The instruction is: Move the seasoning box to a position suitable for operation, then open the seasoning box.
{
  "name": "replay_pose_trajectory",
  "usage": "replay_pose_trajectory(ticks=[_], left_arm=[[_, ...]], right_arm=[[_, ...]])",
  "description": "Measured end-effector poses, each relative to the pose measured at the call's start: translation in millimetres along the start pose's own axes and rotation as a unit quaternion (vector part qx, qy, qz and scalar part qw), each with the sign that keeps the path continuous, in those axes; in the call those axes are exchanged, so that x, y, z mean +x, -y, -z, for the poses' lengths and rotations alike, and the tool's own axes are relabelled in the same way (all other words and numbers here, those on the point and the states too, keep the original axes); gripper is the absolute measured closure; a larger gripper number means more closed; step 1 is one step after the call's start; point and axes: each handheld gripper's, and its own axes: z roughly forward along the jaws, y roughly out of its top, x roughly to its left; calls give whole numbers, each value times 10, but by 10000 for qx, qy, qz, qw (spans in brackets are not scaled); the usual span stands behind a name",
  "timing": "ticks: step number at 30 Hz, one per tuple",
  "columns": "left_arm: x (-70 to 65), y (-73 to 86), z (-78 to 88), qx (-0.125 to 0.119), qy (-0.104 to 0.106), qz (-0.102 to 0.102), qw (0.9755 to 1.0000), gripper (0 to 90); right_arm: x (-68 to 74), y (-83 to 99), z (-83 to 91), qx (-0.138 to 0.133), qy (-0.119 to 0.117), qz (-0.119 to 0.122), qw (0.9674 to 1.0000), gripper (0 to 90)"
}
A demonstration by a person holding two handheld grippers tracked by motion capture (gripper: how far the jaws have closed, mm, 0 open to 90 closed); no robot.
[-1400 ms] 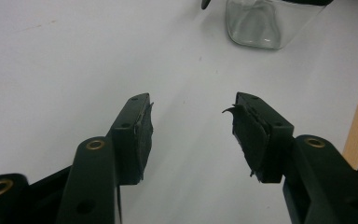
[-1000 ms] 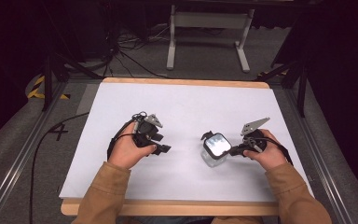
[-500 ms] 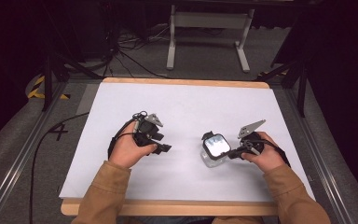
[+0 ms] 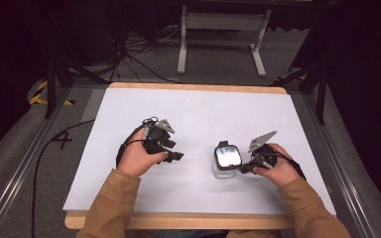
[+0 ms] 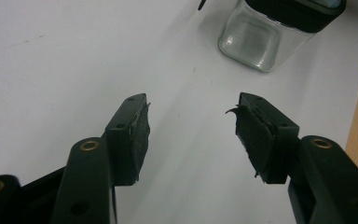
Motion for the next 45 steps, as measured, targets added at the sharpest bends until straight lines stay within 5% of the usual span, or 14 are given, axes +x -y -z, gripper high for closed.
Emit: replay_pose_trajectory(ticks=[15,16,19,24,26,34,45], left_arm=[[-4,-76,-40,32,72,-106,9999,474],[-13,-78,-53,-116,94,-55,9999,483],[-33,-129,-54,-249,156,-59,9996,561],[-81,-276,-74,-503,344,-185,9980,850],[-110,-341,-98,-618,405,-225,9970,895],[-194,-624,-256,-806,515,-508,9941,897],[-235,-866,-591,-919,644,-566,9921,888]], right_arm=[[67,-4,-38,8,-70,54,10000,899],[66,2,-33,-6,-67,53,10000,898],[61,22,68,-156,12,-8,9999,897],[41,112,328,-520,198,-104,9984,898],[30,159,400,-595,291,-183,9976,898],[58,320,522,-796,438,-367,9952,897],[108,450,546,-841,490,-535,9938,897]])
